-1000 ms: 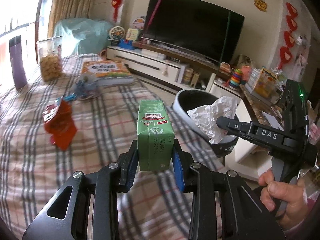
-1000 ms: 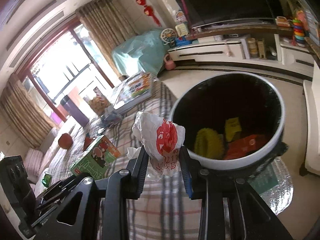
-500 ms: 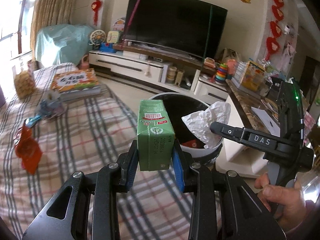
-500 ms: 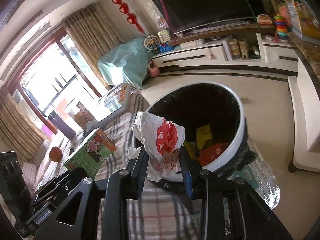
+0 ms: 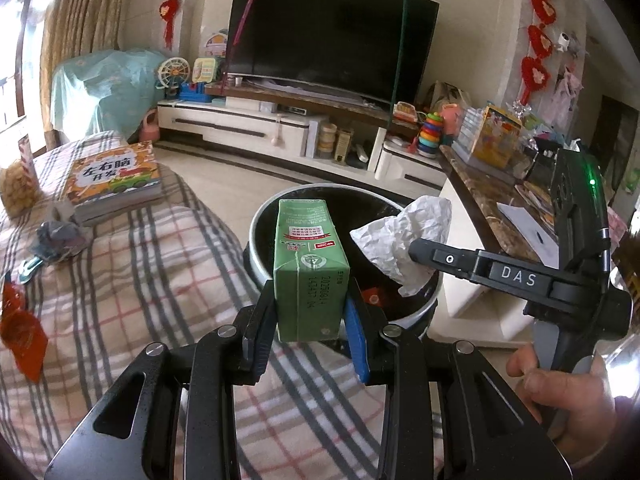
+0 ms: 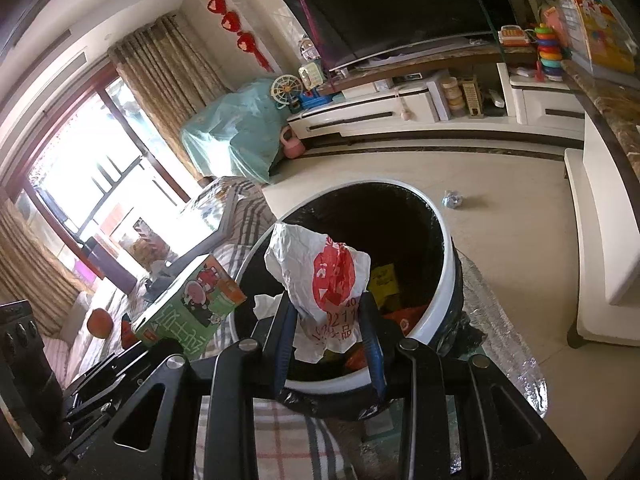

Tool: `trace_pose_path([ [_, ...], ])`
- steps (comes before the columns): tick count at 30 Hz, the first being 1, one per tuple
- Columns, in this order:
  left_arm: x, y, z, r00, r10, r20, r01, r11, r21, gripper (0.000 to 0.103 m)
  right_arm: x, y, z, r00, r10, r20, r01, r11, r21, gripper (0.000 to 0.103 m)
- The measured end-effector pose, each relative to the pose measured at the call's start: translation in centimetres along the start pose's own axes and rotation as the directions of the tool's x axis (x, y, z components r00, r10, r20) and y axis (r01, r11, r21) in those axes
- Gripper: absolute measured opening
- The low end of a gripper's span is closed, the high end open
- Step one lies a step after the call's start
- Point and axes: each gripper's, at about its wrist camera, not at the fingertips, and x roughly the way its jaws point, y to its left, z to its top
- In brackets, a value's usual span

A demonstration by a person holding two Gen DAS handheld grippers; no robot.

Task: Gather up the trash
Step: 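Carry the juice box and white bag over the bin, then open both tools over the bin to drop the juice box and bag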

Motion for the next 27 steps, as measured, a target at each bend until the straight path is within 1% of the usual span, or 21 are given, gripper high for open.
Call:
trace_pose_path([
  [11,2.6,-0.9,0.9,1.000,-0.009,-0.029,0.010,1.000,0.024,0.031,1.4,-0.5,1.2,1.000,-0.018,-0.025,0.017,1.000,-0.011,0.032],
  [24,4.1,-0.4,1.5,0.997,-0.025,-0.067,0.025,1.000,0.002,0.031,2.5,-0.9,2.0,0.999,-0.040,-0.034,0.040,0.999,-0.014,0.036],
  [25,4.2,-0.4,1.5,0.997,-0.025,-0.071,0.025,1.000,-0.001,0.033,2.5,-0.9,2.0,0.999,-0.041,-0.033,0.041,0.999,-0.013,0.036],
  [26,4.2,-0.3,1.4,0.997,-0.025,-0.075,0.025,1.000,-0.004,0.037,2.5,-1.0,2.0,0.999,-0.043,-0.033,0.043,0.999,-0.012,0.039],
  [27,4.2,-0.2,1.4,0.997,-0.023,-0.075,0.022,1.000,-0.009,0.046,2.5,-1.0,2.0,0.998,-0.045,-0.035,0.045,0.999,-0.009,0.043],
])
